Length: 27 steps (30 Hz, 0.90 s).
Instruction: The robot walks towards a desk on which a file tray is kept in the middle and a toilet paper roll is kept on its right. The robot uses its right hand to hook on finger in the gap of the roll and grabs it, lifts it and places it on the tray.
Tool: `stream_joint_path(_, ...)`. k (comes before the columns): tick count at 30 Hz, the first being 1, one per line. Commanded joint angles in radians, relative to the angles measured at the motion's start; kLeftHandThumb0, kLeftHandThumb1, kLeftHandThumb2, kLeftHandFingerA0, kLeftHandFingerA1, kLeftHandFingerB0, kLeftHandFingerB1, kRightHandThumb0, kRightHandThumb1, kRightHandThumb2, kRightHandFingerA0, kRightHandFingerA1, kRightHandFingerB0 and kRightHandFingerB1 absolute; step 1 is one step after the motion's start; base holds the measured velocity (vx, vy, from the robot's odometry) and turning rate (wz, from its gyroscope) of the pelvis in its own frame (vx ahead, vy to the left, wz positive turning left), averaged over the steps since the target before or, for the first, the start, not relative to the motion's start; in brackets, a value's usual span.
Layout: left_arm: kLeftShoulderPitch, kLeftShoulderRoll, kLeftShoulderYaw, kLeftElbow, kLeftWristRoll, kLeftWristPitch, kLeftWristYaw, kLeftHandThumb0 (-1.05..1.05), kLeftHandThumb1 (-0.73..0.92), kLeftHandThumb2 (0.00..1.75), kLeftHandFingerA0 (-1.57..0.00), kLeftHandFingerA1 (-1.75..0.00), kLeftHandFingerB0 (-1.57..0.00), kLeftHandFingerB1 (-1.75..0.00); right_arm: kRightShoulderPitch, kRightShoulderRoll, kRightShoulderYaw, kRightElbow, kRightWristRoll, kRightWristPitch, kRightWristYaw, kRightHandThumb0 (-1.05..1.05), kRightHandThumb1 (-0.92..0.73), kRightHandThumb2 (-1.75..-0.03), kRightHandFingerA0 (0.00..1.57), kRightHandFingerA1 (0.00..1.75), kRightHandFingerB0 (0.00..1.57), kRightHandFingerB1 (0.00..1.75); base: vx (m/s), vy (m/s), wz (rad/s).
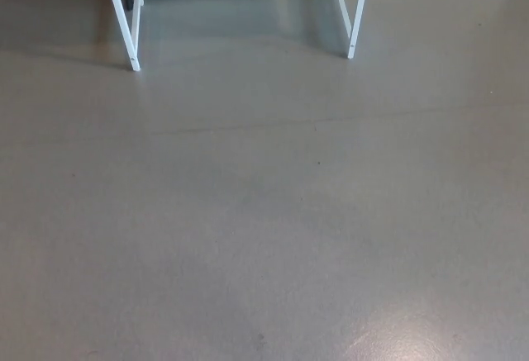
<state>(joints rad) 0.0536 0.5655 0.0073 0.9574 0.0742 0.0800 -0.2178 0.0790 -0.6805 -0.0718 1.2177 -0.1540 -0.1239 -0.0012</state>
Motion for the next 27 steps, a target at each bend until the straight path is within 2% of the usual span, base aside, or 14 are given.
stream_joint_path(1, -0.002, 0.021, -0.001, 0.008, 0.008, 0.003, -0.047, -0.23, 0.72, 1.19, -0.08, -0.54, -0.08, -0.51, -0.007, -0.020, -0.001, 0.026, -0.007, -0.072, -0.025, -0.74, -0.72, -0.63, 0.20, 0.40, 0.03, 0.23, 0.00, 0.000, 0.00)
stream_joint_path(27, -0.015, 0.040, -0.004, -0.001, 0.020, 0.010, -0.062, -0.23, 0.72, 1.19, -0.08, -0.54, -0.08, -0.51, 0.005, -0.002, -0.006, 0.050, 0.002, -0.097, -0.034, -0.74, -0.72, -0.63, 0.20, 0.40, 0.03, 0.23, 0.00, 0.000, 0.00)
